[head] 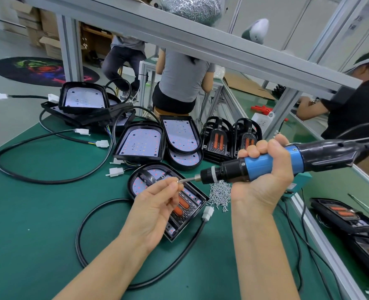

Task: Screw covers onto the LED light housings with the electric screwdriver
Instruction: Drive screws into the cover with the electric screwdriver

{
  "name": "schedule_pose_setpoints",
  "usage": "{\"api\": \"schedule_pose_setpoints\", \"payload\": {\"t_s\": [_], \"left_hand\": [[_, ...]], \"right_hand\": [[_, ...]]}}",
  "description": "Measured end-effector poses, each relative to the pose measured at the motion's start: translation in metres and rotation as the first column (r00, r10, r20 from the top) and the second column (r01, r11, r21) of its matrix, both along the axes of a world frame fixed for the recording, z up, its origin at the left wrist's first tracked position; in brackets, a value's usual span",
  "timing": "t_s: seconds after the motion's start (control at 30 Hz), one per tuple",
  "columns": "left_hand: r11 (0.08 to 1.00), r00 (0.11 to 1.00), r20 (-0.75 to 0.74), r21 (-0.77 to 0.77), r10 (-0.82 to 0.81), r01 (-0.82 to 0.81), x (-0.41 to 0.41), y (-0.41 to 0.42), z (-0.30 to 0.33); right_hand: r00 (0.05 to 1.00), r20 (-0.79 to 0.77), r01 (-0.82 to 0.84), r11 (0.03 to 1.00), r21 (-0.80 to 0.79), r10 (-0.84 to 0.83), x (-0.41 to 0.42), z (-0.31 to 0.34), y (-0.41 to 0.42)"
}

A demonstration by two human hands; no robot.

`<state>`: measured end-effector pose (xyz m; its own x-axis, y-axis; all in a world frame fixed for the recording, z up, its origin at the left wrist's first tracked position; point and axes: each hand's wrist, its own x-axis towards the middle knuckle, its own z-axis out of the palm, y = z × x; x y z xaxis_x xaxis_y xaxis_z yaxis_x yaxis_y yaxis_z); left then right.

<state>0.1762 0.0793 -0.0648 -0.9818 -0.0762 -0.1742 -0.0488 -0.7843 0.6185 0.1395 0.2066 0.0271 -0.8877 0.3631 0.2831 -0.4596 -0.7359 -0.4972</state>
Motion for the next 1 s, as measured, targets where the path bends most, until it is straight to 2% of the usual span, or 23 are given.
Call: {"api": "schedule_pose_setpoints", "payload": {"t_s": [0.1,0.3,0.47,1.0], "left_hand": [[0.994,0.997,-0.044,-0.087,0.068,-0.071,-0.0012,0.0009,-0.0003],[1.000,1.000,-0.028,0.021,-0.002,0.003,-0.0067,0.0009,0.0046],[0.992,0.997,-0.031,0.098,-0.077,0.080,-0.0078,0.0010,0.0047],[0.996,0.997,-0.022,0.059,-0.071,0.072,-0.0081,0.0001,0.0036]], "right_hand": [[1.000,0.009,0.010,1.000,-0.014,-0.010,-0.0010,-0.0026,-0.0006],[1.000,0.018,0.024,0.997,-0.072,-0.023,-0.0038,-0.0023,0.0037],[1.000,-0.026,0.007,0.999,-0.038,-0.008,-0.0011,0.0010,0.0055],[1.000,-0.017,-0.008,1.000,-0.022,0.007,-0.0008,0.0025,0.0024]]}}
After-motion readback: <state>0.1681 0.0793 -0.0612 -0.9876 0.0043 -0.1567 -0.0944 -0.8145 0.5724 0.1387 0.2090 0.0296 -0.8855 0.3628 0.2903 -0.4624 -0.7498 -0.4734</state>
